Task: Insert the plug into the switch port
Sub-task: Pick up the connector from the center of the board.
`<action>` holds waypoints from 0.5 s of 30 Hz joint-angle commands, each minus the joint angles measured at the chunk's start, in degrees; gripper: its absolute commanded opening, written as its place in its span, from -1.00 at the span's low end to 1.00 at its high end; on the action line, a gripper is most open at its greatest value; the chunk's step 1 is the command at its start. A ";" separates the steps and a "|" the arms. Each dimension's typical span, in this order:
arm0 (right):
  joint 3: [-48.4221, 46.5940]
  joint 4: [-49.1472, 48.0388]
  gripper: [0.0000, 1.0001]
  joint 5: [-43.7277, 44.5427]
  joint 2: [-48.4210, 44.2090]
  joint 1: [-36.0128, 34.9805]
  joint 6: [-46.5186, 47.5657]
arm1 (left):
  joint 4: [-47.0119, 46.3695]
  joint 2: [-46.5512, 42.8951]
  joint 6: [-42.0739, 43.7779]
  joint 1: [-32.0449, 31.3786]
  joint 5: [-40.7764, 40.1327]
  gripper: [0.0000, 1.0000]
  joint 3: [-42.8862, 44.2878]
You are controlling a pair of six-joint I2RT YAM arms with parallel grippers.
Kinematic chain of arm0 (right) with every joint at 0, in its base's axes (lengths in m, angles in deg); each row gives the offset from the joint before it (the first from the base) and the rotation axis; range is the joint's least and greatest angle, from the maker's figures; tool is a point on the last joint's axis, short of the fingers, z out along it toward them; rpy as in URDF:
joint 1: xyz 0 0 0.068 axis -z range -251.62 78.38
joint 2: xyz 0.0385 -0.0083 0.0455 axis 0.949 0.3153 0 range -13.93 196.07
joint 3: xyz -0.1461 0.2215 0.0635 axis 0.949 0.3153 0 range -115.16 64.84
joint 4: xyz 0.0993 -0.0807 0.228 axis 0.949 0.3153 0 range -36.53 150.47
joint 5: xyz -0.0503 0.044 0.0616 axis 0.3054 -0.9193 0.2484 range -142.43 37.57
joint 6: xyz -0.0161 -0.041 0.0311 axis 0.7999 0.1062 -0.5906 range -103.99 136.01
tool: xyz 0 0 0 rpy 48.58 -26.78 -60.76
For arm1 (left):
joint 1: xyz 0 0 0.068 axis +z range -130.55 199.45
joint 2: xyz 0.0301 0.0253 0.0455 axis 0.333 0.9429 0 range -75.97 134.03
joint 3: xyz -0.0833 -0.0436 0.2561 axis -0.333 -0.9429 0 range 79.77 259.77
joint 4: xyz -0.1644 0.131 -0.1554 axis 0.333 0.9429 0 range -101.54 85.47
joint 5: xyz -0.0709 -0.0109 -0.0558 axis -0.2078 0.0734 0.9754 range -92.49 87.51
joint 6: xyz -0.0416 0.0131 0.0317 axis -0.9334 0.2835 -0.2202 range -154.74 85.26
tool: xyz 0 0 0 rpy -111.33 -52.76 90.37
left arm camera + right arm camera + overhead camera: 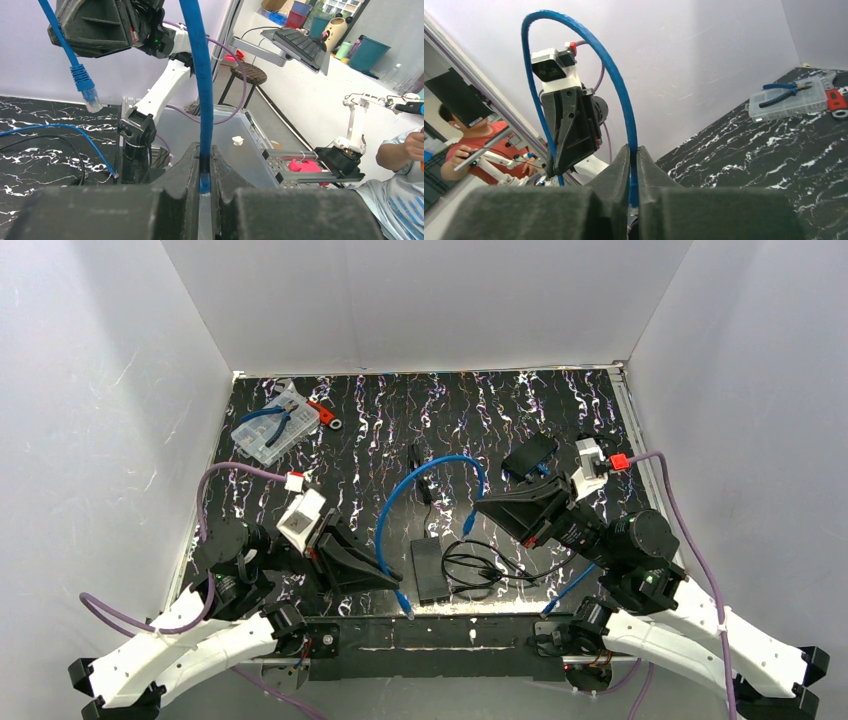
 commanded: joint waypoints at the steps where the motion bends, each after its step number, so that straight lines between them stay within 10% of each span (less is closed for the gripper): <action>1: -1.03 4.86 -0.56 2.19 -1.87 -0.22 1.91 | 2.34 1.34 1.13 -0.21 0.62 -1.00 1.51; 8: -10.45 26.89 0.12 2.24 -3.88 -0.21 17.11 | 21.76 5.95 5.96 -0.21 -1.91 -1.00 8.36; 15: -15.29 36.23 0.26 -8.93 -0.31 -0.21 31.61 | 33.20 9.51 8.20 -0.21 -1.87 -1.00 10.38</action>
